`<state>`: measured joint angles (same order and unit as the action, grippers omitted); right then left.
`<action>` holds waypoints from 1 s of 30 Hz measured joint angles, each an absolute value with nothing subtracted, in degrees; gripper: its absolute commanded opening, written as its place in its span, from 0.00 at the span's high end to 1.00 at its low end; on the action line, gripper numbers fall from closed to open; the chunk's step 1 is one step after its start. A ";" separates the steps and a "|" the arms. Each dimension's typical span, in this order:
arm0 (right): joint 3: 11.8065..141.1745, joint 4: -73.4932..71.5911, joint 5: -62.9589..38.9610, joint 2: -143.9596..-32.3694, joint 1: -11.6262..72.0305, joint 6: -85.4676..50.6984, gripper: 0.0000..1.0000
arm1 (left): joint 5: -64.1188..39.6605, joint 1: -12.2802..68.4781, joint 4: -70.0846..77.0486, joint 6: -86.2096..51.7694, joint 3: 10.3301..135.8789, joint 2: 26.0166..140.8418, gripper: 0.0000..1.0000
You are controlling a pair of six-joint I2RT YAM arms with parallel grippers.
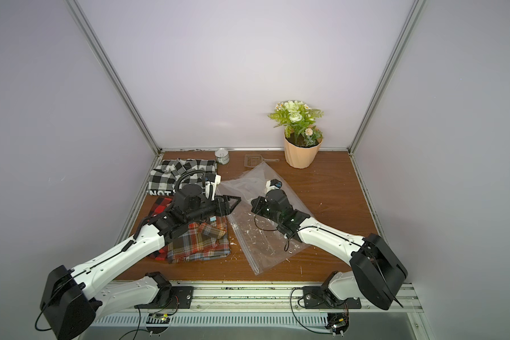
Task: Take the shirt out of the vacuum bag
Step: Adjust the vacuum bag at the center of the board.
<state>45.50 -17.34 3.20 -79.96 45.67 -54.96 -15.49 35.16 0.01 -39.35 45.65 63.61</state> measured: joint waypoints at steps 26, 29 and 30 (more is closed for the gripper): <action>51.27 -9.43 4.21 -80.64 43.29 -43.44 0.06 | -15.79 34.50 1.50 -39.29 42.74 64.66 0.29; 53.49 -5.41 7.46 -82.04 40.97 -38.26 0.05 | -15.77 34.81 1.72 -38.96 42.68 66.61 0.29; 53.80 -4.60 7.99 -82.56 39.94 -36.99 0.06 | -15.79 34.96 1.98 -38.94 42.68 67.16 0.29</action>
<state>53.80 -4.60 7.99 -82.56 39.94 -36.99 -15.79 34.96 1.98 -38.94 42.68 67.16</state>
